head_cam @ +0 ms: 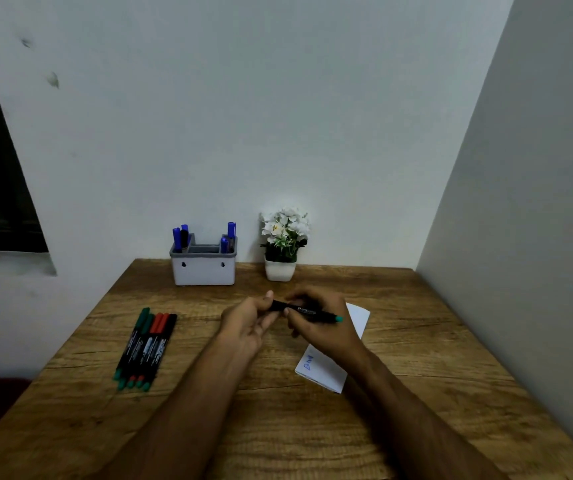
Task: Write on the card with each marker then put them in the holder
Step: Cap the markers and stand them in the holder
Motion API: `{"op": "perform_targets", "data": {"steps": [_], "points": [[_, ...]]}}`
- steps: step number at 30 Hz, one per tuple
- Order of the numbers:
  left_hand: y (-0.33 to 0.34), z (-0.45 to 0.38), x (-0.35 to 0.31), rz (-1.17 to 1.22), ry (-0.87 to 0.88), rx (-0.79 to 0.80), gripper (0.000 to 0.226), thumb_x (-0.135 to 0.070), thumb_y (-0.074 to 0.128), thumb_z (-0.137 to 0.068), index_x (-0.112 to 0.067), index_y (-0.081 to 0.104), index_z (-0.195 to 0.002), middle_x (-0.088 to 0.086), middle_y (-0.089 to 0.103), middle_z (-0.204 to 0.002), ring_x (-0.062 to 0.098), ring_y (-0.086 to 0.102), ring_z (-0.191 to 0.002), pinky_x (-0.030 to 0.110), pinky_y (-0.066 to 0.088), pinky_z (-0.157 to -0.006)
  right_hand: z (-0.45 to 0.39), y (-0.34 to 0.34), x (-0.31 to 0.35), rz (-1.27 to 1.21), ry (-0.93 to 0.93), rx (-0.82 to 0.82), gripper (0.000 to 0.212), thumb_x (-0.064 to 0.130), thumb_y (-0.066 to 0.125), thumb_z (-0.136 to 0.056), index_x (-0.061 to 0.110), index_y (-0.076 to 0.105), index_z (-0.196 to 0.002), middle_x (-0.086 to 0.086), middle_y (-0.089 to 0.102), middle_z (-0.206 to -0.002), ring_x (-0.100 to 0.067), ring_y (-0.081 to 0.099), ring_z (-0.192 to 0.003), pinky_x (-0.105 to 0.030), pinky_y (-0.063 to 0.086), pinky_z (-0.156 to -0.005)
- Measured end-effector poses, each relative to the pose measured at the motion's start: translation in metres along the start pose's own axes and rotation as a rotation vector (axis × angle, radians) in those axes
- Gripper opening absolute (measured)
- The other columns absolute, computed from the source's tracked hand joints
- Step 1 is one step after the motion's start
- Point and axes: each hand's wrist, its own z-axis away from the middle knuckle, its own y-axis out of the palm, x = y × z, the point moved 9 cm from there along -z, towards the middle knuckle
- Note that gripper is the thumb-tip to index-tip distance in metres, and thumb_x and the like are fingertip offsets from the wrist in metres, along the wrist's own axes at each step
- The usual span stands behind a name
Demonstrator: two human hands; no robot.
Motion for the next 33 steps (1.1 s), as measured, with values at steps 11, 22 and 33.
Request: {"op": "perform_targets", "data": {"steps": [11,22,33], "points": [[0.001,-0.002,-0.002,0.034,0.044,-0.031,0.018,0.016,0.056,-0.088,0.013,0.061,-0.105,0.020,0.064,-0.119,0.028,0.068,-0.094,0.032,0.062,-0.058,-0.017,-0.004,-0.005,-0.146,0.035,-0.156,0.020,0.002,0.086,-0.080,-0.001,0.068,-0.073,-0.012,0.073,-0.070,-0.012,0.067,-0.063,-0.028,0.052,-0.059],[-0.034,0.016,-0.105,-0.107,0.586,-0.243,0.013,0.005,0.069,-0.084,0.003,0.069,-0.097,0.014,0.073,-0.094,0.022,0.073,-0.089,0.027,0.061,-0.068,-0.032,0.033,-0.009,-0.308,0.141,-0.041,0.018,0.003,0.078,-0.089,0.003,0.079,-0.107,-0.009,0.080,-0.087,-0.022,0.075,-0.075,-0.036,0.063,-0.071],[-0.039,0.036,-0.178,-0.664,1.081,-0.242,0.028,-0.008,0.080,-0.078,-0.014,0.075,-0.105,-0.006,0.075,-0.093,0.006,0.072,-0.088,0.023,0.058,-0.078,-0.104,0.129,0.030,0.257,-0.075,0.016,0.023,0.008,0.078,-0.087,0.013,0.079,-0.109,-0.001,0.081,-0.103,-0.010,0.074,-0.092,-0.025,0.060,-0.087]]}}
